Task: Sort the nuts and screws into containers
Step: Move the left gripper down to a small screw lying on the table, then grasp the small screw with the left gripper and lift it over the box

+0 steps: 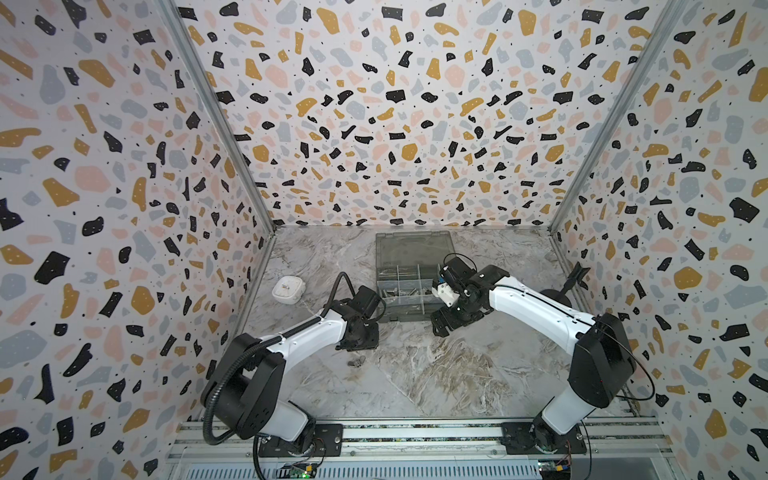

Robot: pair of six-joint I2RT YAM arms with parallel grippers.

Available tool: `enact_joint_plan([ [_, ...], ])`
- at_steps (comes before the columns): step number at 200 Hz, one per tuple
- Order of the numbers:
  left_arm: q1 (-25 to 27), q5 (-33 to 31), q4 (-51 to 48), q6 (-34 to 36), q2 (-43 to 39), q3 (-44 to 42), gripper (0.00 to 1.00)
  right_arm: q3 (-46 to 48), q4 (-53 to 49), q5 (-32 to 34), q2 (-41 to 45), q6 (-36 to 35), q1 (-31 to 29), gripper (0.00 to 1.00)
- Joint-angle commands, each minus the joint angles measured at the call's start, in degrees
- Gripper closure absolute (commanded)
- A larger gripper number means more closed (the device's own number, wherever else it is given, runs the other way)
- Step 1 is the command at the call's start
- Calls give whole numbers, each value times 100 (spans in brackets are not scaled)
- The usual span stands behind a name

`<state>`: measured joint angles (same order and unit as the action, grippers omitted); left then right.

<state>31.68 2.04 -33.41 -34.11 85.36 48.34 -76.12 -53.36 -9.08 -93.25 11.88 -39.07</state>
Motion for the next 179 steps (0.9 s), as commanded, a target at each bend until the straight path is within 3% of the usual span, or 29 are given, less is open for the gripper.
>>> enact_joint_plan([
  [1,44,-10,291,2,240,111,58,92,-236,192,391,44,-4,3],
  [70,48,-72,274,254,764,303,63,302,-214,237,631,248,-3,3],
  [126,48,6,277,255,934,329,89,208,-247,286,545,157,44,3],
  [179,49,-122,-339,426,774,909,91,207,-154,203,449,134,72,3],
])
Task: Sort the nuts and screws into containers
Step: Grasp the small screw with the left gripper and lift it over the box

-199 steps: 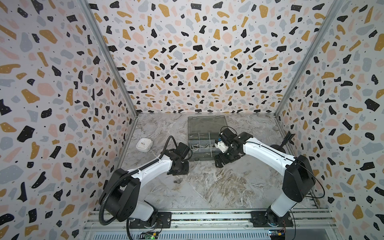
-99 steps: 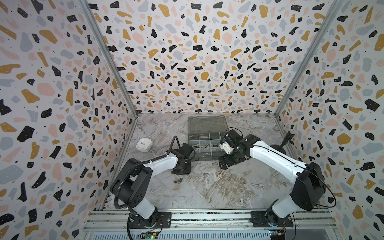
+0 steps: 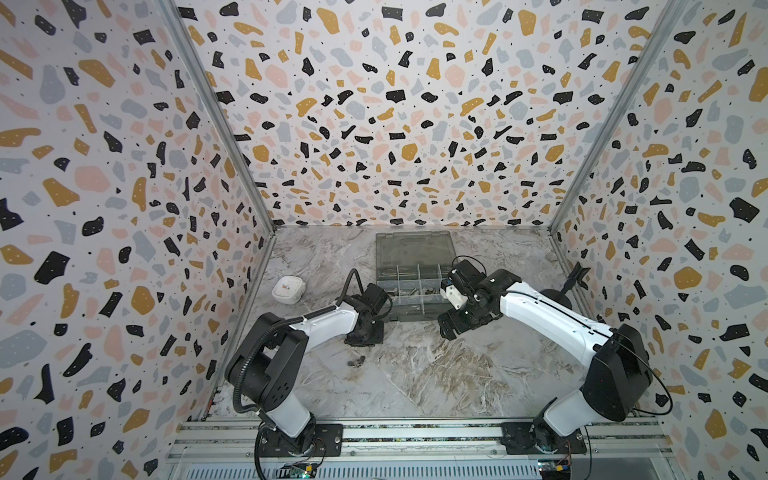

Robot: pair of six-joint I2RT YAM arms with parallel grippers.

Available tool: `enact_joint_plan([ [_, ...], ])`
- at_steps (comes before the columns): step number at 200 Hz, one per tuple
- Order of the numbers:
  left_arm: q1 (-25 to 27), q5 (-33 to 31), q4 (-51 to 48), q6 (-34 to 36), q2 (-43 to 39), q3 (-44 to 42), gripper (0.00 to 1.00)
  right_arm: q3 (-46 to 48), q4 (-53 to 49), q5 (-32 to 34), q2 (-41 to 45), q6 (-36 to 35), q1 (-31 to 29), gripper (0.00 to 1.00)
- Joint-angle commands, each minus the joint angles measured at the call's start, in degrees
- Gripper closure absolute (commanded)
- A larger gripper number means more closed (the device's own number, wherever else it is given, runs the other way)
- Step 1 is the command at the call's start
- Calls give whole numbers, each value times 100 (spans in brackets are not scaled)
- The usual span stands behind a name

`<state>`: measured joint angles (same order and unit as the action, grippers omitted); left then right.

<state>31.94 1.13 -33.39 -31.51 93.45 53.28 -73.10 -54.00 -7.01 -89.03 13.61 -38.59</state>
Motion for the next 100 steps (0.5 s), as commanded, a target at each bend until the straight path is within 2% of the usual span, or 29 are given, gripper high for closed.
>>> enact_joint_plan([
  [1,22,-32,-351,169,-36,431,91,-101,-92,-8,22,-40,21,3],
  [55,22,-163,-1078,367,191,1898,91,-206,-14,-3,-53,-107,120,3],
  [100,22,-186,-1341,619,1073,3480,90,-191,51,-10,7,-148,329,3],
])
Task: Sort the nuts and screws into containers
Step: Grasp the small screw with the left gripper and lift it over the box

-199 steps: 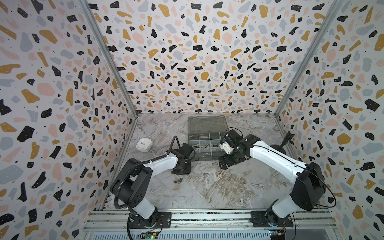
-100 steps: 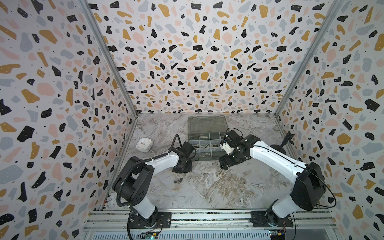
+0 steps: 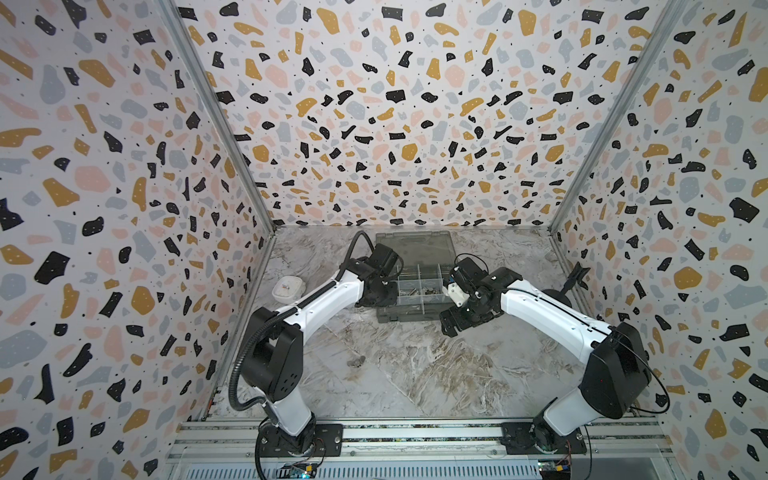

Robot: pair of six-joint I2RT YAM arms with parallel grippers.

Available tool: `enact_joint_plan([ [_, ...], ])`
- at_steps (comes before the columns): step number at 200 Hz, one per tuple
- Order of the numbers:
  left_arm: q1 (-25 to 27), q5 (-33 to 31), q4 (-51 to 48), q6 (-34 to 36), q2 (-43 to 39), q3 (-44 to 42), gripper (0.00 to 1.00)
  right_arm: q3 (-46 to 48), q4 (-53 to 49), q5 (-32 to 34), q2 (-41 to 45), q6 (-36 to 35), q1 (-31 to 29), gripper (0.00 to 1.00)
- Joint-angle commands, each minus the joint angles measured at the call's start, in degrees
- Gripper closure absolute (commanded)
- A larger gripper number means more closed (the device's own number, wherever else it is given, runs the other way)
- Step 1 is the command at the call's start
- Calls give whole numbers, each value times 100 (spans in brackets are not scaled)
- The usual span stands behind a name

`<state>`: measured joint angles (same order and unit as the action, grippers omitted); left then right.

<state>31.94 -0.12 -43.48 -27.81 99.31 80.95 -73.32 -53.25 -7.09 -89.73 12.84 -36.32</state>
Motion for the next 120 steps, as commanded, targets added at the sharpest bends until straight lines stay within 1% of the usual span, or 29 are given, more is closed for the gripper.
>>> enact_joint_plan([
  [1,22,-60,-347,263,526,761,90,-167,-21,-2,82,-71,105,3],
  [30,27,-42,-470,307,1288,1927,90,-122,-36,27,170,-66,192,3],
  [51,38,158,-442,285,1698,2441,90,-61,-60,41,270,-45,261,3],
  [76,57,190,-467,294,2020,2752,90,-8,-114,85,367,-32,354,3],
  [120,66,308,-374,285,2212,2821,89,44,-150,99,435,-29,478,3],
])
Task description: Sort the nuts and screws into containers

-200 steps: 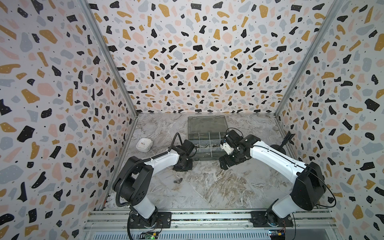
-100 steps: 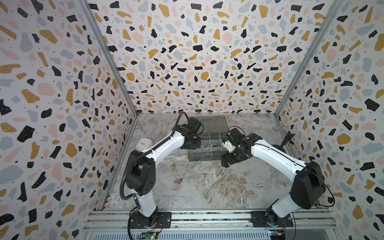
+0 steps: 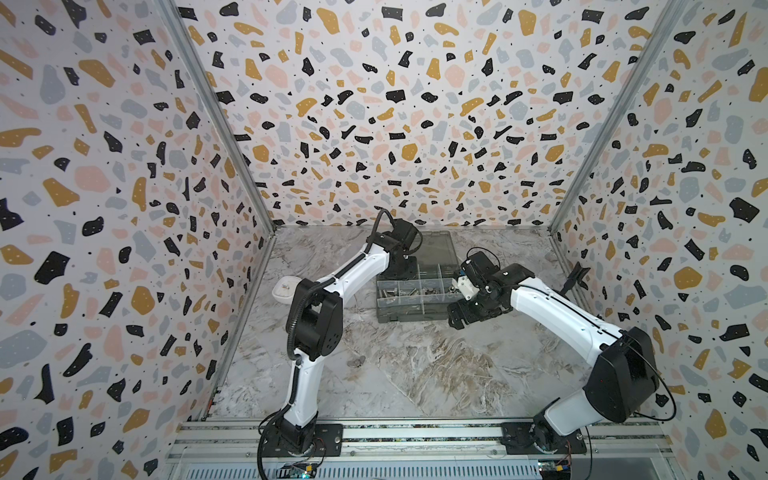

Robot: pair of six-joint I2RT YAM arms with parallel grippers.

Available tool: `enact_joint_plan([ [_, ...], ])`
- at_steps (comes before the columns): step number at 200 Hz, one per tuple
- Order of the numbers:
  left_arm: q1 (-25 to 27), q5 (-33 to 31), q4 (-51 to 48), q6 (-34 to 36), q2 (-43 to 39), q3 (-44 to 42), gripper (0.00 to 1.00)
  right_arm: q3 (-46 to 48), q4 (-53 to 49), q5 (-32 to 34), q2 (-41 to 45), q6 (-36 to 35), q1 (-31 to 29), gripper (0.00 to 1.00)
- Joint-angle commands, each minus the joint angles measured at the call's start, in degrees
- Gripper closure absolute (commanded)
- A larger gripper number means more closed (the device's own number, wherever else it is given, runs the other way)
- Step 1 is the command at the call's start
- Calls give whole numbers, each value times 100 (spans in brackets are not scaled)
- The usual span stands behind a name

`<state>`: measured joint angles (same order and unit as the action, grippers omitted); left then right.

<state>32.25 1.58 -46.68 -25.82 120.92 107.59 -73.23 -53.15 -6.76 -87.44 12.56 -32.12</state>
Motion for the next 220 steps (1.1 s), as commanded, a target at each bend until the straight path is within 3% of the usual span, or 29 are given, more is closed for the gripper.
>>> enact_joint_plan([
  [1,36,139,-53,86,52,157,89,36,-161,68,208,0,58,3],
  [63,71,212,-32,95,127,115,85,4,-161,44,122,-5,81,3],
  [92,80,228,-30,111,140,117,76,-31,-187,59,100,0,83,3],
  [140,64,-66,-178,181,-173,139,73,-3,-146,-132,-74,-123,58,5],
  [193,-321,-290,52,210,-1328,-1344,72,21,223,-687,-541,-160,-145,10],
  [220,-699,-291,201,235,-1958,-2226,64,-40,418,-835,-930,-234,-368,14],
])
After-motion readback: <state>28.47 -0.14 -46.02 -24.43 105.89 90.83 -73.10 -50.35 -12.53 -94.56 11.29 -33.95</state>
